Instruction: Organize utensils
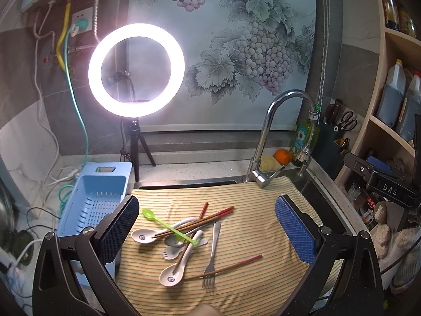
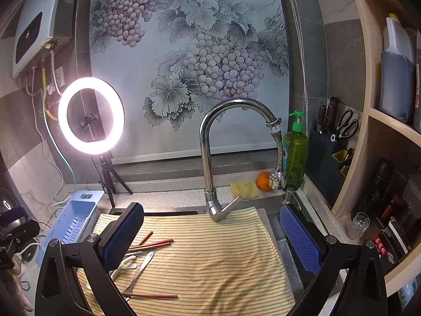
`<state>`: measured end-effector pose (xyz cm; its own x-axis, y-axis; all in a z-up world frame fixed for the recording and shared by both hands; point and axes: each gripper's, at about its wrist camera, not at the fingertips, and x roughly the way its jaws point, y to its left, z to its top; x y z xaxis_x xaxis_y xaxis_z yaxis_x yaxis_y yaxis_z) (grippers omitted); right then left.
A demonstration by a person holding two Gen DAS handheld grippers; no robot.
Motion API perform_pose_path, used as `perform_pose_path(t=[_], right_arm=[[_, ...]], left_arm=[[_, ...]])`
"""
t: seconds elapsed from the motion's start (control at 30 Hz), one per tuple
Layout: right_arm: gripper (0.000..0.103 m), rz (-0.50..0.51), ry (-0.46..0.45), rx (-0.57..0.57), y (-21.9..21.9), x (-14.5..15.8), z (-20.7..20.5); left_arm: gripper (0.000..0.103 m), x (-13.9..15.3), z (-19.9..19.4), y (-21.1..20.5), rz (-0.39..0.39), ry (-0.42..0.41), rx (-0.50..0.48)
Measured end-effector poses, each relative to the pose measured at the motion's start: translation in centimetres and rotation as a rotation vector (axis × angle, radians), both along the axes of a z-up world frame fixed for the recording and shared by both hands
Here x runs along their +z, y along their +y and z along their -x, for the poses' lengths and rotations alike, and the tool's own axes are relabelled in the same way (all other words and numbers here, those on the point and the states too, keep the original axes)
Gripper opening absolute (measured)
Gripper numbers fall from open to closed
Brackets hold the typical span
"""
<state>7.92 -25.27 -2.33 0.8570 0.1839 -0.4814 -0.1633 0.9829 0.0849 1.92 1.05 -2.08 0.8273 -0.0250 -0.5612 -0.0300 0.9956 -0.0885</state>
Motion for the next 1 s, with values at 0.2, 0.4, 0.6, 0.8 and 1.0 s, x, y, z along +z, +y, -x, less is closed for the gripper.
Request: perform_pose_path(t=[0.2,0.4,0.6,0.8,1.0], right_arm=[[0.102,-0.019,0.044,0.026,1.0,-1.8,-0.8],[0.102,-0.027,0.102,0.069,2.7,-4.1,-2.1],[0.102,-0.052,0.202,0.137,4.6,-7.0,-3.4],[0.102,-0.069,0.305,0.199,6.5,-9.6,-4.2],[0.102,-0.13,0.41,0.262,8.1,-11.6,-5.1]], left_arm=[[0.103,-1.2,-0.1,2.4,0.013,0.046,0.046],[0.103,-2.8,-0.2,4.7,0.038,0.103,0.092],[0.102,-5.4,-0.7,6.1,0.024,0.177,0.109],[0.098,-8.3,-0.8,6.6,0.007,0.252,0.081],[0.094,-11.6,-0.8,6.2,0.007,0.336,0.012]])
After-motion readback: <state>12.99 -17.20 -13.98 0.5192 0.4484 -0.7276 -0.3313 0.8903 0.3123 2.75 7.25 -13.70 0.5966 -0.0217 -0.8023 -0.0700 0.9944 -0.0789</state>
